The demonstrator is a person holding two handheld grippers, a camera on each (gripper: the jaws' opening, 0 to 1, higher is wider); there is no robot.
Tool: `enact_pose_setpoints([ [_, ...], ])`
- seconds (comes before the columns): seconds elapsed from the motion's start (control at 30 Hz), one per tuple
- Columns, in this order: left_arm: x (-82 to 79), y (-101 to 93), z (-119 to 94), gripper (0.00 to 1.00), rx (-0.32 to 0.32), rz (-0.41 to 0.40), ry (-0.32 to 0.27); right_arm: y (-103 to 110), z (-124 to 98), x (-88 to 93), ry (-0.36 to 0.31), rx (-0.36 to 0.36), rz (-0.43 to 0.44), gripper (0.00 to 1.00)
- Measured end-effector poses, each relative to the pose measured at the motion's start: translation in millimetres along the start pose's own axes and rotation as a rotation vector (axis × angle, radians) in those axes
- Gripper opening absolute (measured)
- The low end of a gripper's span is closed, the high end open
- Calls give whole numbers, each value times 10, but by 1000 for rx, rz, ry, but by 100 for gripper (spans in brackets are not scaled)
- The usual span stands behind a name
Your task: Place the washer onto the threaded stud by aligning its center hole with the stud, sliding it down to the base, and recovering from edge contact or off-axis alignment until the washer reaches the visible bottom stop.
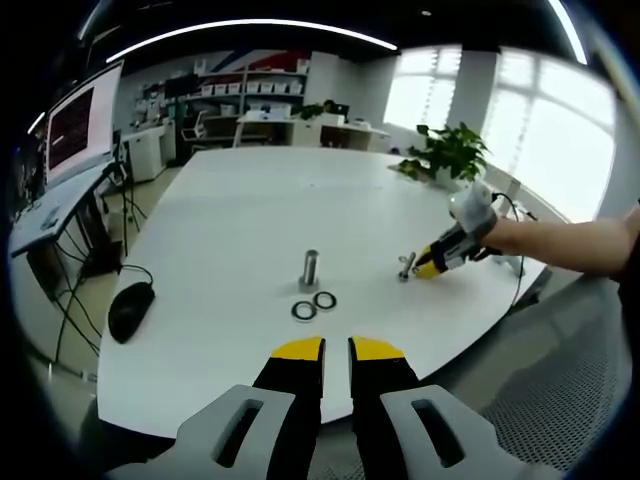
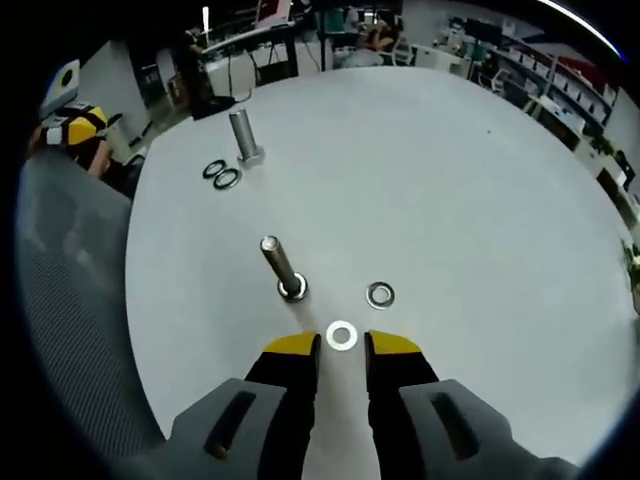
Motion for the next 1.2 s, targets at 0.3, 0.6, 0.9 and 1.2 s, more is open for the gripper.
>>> enact_pose_setpoints([
  [0.3, 7, -6, 3, 7, 1, 3, 5, 10, -12, 3, 11, -2, -9, 15],
  [0.6, 8, -8, 4, 7, 1, 4, 5, -14, -97, -89, -31, 2, 2, 15],
  [0.9, 8, -5, 3, 7, 0, 2, 4, -26, -221, -254, -116, -10, 25, 15],
  [1.2, 10, -3, 1, 7, -2, 1, 5, 16, -291, -418, -176, -22, 14, 15],
])
Point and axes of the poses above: the point that each gripper's makers call its tool centre point, and the gripper's own axes: z roughly forward along the fingers, y roughly to its left, x roughly out of its underside, the point moved 3 cm from there along -z, roughly backward along the fingers, and after that the axes turned 11 degrees about -x, right-handed, at the moved point
